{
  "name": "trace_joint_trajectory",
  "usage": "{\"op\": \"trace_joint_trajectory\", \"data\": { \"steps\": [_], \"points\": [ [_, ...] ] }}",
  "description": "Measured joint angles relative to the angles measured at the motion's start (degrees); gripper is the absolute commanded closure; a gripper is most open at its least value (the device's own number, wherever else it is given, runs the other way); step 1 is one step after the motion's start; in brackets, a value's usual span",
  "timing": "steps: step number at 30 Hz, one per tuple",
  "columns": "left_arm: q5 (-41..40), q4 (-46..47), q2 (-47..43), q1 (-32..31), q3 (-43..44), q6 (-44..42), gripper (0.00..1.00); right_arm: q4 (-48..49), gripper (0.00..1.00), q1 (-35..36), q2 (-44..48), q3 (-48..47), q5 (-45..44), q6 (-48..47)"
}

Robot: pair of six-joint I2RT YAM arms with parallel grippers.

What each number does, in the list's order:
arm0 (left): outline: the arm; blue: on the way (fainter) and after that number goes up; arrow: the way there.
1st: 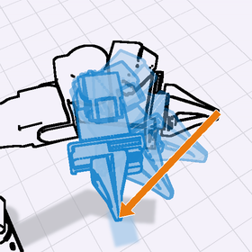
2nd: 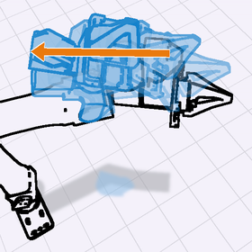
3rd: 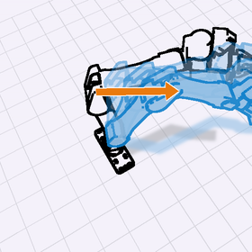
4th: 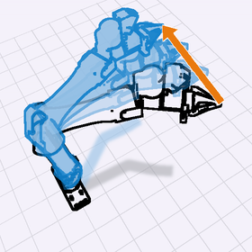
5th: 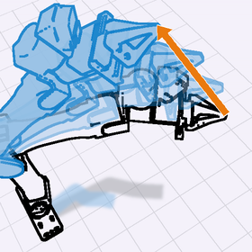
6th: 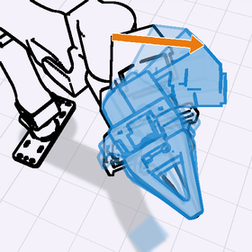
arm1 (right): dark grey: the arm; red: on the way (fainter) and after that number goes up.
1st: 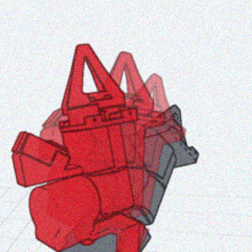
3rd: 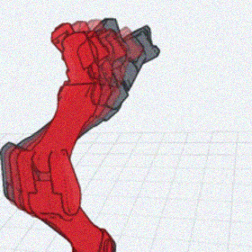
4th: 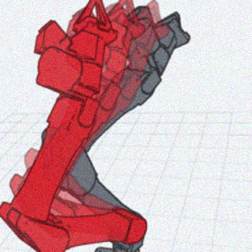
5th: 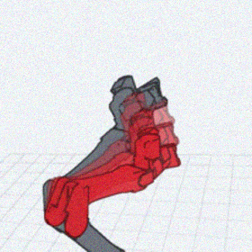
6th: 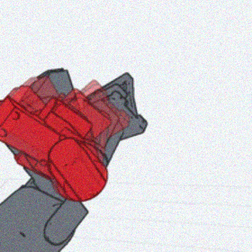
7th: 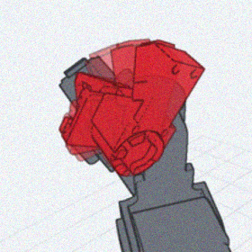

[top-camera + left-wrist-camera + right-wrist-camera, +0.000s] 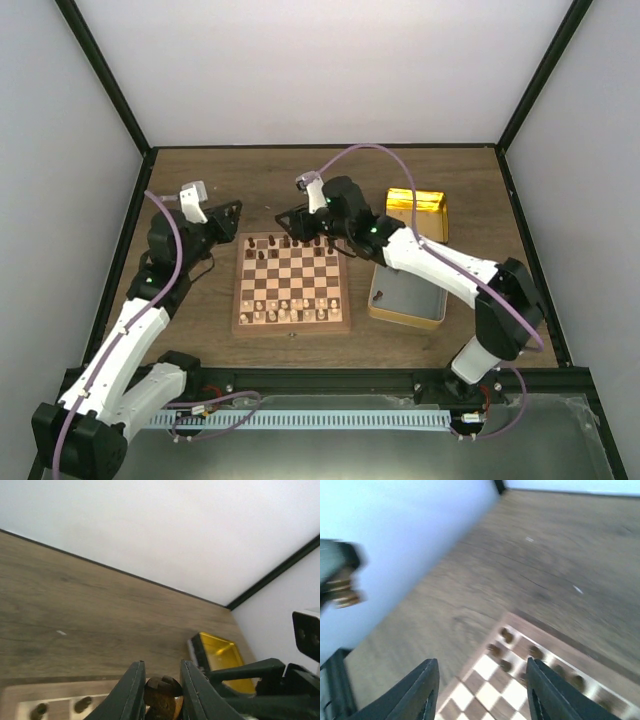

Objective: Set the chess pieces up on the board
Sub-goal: Place the chess piece on the chessboard.

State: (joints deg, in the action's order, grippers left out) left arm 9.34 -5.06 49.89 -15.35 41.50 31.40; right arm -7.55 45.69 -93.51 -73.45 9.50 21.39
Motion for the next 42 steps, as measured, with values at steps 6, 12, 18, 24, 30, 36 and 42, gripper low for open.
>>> {"op": "trace_joint_trajectory", "data": {
  "steps": [6, 12, 18, 24, 30, 36, 42],
  "points": [
    [8.37, 7.04, 0.09, 0.00, -2.03, 9.57, 0.90, 13.99, 0.44, 0.94, 3.56, 5.73, 12.28, -0.63],
    [14.10, 12.24, 1.79, 0.00, -4.50, 17.09, 0.90, 18.84, 0.47, 3.06, 3.04, 5.46, 16.11, -0.96],
    [15.82, 14.05, 2.12, 0.17, -4.70, 20.02, 0.90, 19.06, 0.69, 4.28, 1.05, 3.41, 16.09, -1.90],
    [16.50, 14.64, 2.38, 0.33, -4.70, 21.57, 0.90, 17.88, 0.70, 4.55, -0.98, 1.60, 14.47, -2.93],
    [16.68, 14.82, 2.56, 0.33, -4.70, 22.36, 0.89, 15.93, 0.81, 4.90, -1.90, -0.04, 12.74, -3.91],
    [16.39, 14.58, 2.60, 0.33, -4.70, 22.43, 0.70, 15.67, 0.90, 5.05, -2.23, -0.35, 11.02, -4.15],
    [17.07, 10.95, 2.03, 0.61, -3.76, 21.31, 0.38, 16.48, 0.90, 5.11, -1.60, 0.63, 8.63, -7.34]
  ]
}}
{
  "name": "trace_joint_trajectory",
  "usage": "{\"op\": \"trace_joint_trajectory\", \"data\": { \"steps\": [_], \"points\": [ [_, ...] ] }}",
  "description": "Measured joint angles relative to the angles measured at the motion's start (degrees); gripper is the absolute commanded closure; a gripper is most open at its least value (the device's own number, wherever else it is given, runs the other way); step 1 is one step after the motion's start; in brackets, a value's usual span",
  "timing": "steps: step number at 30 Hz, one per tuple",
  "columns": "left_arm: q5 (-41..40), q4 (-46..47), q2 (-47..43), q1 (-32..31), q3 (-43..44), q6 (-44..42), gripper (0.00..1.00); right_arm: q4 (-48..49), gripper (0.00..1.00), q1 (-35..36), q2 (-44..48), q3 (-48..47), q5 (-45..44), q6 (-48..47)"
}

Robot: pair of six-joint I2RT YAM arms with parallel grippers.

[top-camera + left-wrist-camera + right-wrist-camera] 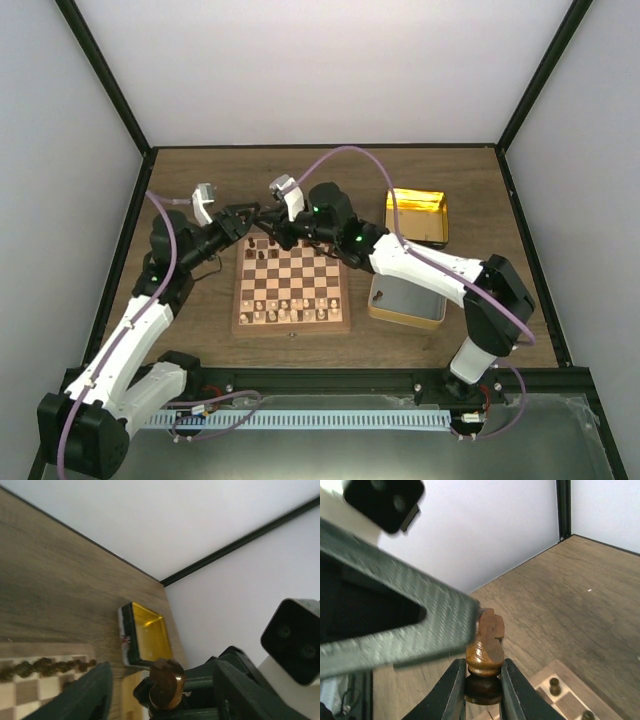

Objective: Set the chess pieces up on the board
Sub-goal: Place the chess piece on the chessboard.

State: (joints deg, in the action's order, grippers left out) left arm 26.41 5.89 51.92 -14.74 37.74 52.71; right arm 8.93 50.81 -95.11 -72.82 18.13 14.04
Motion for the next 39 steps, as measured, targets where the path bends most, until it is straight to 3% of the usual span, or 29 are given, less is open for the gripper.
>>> {"op": "trace_joint_trajectory", "data": {
  "steps": [3, 7, 18, 28, 36, 39],
  "points": [
    [1.57, -4.98, -0.44, 0.98, 2.84, -3.85, 0.28, 0.37, 0.89, 0.00, 2.14, 2.89, -0.28, -3.39],
    [5.22, -11.21, -0.68, 3.82, 7.39, -11.17, 0.27, 1.07, 0.87, -0.07, 6.34, 8.17, 0.48, -8.41],
    [26.40, -18.88, 5.77, 5.84, 9.01, -19.19, 0.38, 1.88, 0.85, 0.00, 9.57, 11.15, 1.11, -15.41],
    [28.55, -19.63, 7.93, 5.84, 9.18, -15.32, 0.63, 0.96, 0.85, 2.64, 7.65, 10.67, -5.92, -20.90],
    [26.27, -18.29, 8.52, 5.99, 8.98, -12.44, 0.90, 0.24, 0.85, 3.69, 7.17, 10.67, -8.24, -22.71],
    [26.08, -18.16, 8.79, 6.10, 8.96, -11.76, 0.94, 0.26, 0.79, 3.80, 7.04, 10.64, -9.03, -23.45]
  ]
}}
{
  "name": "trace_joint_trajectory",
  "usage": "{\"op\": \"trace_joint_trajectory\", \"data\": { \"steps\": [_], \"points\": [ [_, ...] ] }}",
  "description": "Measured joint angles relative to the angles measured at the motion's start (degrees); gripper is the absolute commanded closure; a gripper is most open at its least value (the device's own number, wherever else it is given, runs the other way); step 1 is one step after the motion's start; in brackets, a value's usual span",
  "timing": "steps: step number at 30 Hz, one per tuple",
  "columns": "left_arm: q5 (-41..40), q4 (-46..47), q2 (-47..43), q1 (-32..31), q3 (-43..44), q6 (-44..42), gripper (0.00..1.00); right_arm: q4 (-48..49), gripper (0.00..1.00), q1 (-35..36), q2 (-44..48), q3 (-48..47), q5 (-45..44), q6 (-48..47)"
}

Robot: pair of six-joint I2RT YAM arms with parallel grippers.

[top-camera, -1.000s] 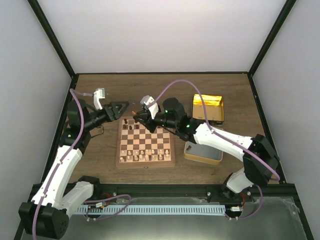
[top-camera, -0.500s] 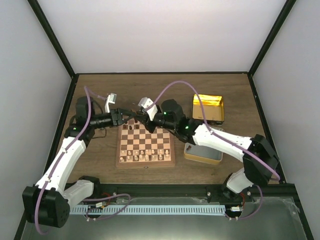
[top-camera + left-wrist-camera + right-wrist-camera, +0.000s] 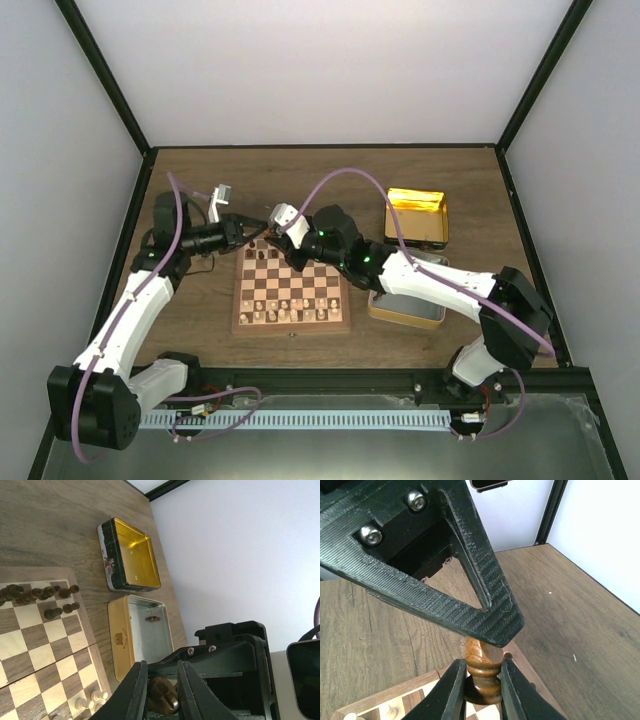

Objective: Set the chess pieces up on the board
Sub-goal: Place the chess piece on the chessboard.

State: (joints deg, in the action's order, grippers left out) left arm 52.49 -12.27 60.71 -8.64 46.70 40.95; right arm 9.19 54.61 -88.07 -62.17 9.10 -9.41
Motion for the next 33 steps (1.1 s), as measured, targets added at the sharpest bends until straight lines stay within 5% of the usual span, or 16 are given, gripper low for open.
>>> {"op": "trace_joint_trajectory", "data": {
  "steps": [6, 10, 20, 33],
  "points": [
    [-0.50, -0.46, 0.09, 0.00, 0.00, -0.72, 0.96, -0.28, 0.47, 0.07, -0.63, -0.07, -0.96, 0.63],
    [-3.41, -3.28, 0.09, 0.00, 0.68, -3.93, 0.96, -0.81, 0.36, 0.17, -0.83, -0.15, -1.70, 1.73],
    [-28.35, -14.38, 1.11, -0.74, 4.85, -16.63, 0.96, 0.44, 0.35, -0.04, 1.60, 5.84, -5.40, 7.82],
    [-50.16, -11.17, 16.37, -11.37, 5.70, -17.51, 0.96, 4.26, 0.35, -7.02, 10.38, 16.72, -12.59, 24.74]
  ]
}}
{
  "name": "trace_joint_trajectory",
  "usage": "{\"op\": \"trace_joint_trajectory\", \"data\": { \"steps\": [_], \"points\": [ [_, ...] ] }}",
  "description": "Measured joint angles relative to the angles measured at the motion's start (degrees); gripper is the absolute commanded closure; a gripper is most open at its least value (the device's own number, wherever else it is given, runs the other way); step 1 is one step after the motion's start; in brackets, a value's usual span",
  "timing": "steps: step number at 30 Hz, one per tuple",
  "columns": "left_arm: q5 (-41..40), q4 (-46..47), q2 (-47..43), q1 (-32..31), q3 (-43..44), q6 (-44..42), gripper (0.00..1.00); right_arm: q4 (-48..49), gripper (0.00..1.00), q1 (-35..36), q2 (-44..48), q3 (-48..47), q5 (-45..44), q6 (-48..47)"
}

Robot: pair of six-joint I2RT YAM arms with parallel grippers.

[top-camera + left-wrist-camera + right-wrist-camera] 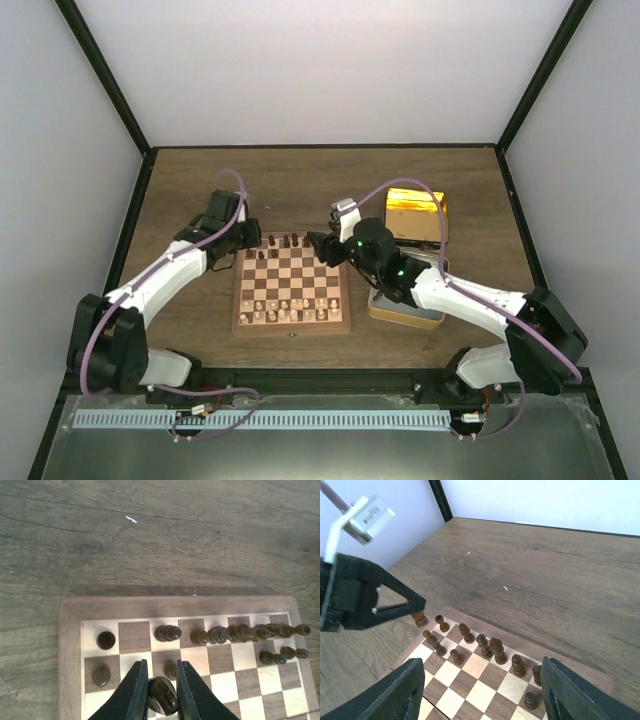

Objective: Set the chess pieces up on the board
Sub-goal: Place the chess piece on the chessboard.

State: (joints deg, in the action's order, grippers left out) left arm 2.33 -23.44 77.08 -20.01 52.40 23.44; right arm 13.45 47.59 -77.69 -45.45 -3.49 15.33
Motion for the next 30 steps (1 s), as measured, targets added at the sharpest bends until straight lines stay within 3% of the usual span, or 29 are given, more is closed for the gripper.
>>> {"op": "trace_joint_trajectory", "data": {
  "steps": [19, 30],
  "points": [
    [-12.59, 14.19, 10.95, -4.74, -2.40, -0.42, 0.95, 0.22, 0.34, -1.77, 2.19, 2.03, -0.79, 3.63],
    [-13.33, 18.10, 13.99, -4.74, -4.57, 0.26, 0.95, -0.04, 0.35, -2.01, 2.32, 2.14, -1.09, 3.78]
  ]
}}
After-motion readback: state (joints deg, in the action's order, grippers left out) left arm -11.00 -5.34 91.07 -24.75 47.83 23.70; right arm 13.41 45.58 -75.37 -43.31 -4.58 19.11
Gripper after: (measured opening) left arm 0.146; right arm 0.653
